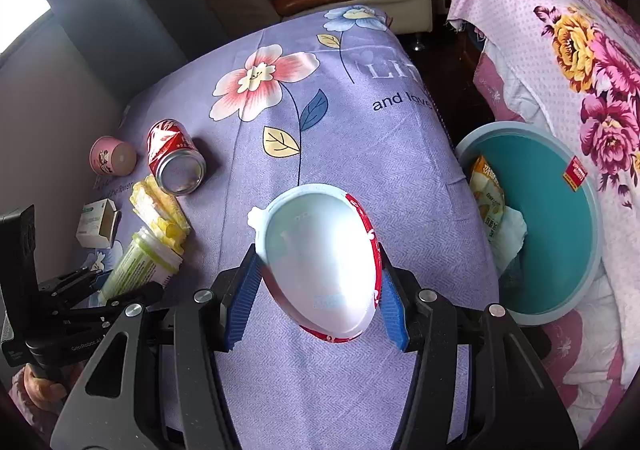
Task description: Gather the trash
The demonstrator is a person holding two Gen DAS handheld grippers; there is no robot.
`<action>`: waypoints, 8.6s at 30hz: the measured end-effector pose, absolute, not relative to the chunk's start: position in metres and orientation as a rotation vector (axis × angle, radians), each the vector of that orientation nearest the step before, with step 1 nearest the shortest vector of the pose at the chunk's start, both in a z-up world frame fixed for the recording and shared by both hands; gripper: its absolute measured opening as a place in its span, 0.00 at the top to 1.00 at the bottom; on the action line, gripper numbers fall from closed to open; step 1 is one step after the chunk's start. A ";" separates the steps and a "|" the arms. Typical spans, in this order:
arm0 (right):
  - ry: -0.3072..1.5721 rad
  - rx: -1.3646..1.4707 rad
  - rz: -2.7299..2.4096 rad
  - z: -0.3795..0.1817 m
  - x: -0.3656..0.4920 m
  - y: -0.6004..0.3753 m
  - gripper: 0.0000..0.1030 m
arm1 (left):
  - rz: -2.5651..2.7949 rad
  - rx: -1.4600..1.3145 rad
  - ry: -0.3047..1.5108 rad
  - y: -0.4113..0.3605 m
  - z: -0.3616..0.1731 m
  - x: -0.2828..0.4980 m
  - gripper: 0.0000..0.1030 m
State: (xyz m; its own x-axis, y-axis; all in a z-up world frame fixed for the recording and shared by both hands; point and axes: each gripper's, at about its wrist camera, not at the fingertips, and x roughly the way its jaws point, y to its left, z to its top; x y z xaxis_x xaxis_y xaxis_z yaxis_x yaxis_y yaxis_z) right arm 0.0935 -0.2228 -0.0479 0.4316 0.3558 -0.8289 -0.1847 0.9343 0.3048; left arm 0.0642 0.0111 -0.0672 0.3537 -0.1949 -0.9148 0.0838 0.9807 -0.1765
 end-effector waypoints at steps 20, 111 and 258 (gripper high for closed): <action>1.038 0.208 0.323 -0.040 0.094 -0.231 0.50 | -0.242 0.003 1.109 -0.024 -0.032 0.056 0.48; 1.112 0.304 0.057 -0.059 0.107 -0.342 0.20 | -0.380 -0.036 1.193 -0.133 -0.057 0.118 0.10; 1.001 0.644 0.106 -0.072 0.087 -0.469 0.38 | -0.477 0.174 1.082 -0.270 -0.029 0.144 0.84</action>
